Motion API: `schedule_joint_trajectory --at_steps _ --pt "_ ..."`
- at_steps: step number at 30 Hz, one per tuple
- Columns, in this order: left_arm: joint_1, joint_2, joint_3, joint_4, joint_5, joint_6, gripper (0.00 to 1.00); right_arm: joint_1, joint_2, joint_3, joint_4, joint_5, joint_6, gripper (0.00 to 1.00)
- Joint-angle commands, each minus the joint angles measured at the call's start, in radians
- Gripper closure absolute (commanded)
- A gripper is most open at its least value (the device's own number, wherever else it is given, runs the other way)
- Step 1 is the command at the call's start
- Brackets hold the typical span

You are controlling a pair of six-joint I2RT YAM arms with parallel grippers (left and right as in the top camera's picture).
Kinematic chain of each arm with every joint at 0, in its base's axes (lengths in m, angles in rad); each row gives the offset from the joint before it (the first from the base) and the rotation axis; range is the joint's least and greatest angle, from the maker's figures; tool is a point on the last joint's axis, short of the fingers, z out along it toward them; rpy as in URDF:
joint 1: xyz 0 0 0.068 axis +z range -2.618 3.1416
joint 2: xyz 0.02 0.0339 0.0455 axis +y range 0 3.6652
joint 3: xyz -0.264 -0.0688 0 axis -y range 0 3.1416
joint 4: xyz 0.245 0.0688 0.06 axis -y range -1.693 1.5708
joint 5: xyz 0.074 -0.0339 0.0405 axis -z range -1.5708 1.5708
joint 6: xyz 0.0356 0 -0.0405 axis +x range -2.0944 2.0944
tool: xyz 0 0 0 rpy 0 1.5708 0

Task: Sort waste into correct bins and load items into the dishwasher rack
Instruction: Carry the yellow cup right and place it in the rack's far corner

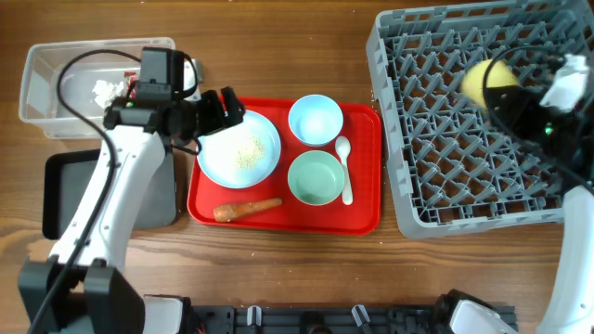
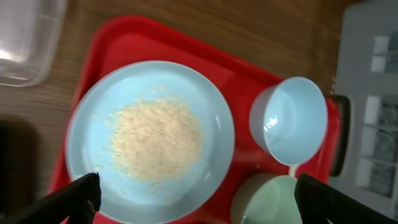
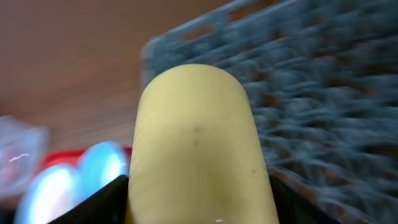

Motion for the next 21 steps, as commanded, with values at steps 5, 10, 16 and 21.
schedule_joint_trajectory --at_steps 5,10,16,21 --pt "0.009 -0.035 0.008 -0.034 -0.117 0.023 0.00 -0.062 0.042 0.058 -0.045 0.540 -0.022 0.63" --pt "0.009 -0.035 0.008 -0.039 -0.117 0.023 0.00 -0.162 0.150 0.058 -0.047 0.508 0.043 0.63" --pt "0.009 -0.035 0.008 -0.045 -0.116 0.023 0.00 -0.258 0.277 0.058 -0.022 0.500 0.128 0.62" --pt "0.008 -0.035 0.008 -0.045 -0.116 0.023 0.00 -0.313 0.338 0.058 0.022 0.501 0.148 0.62"
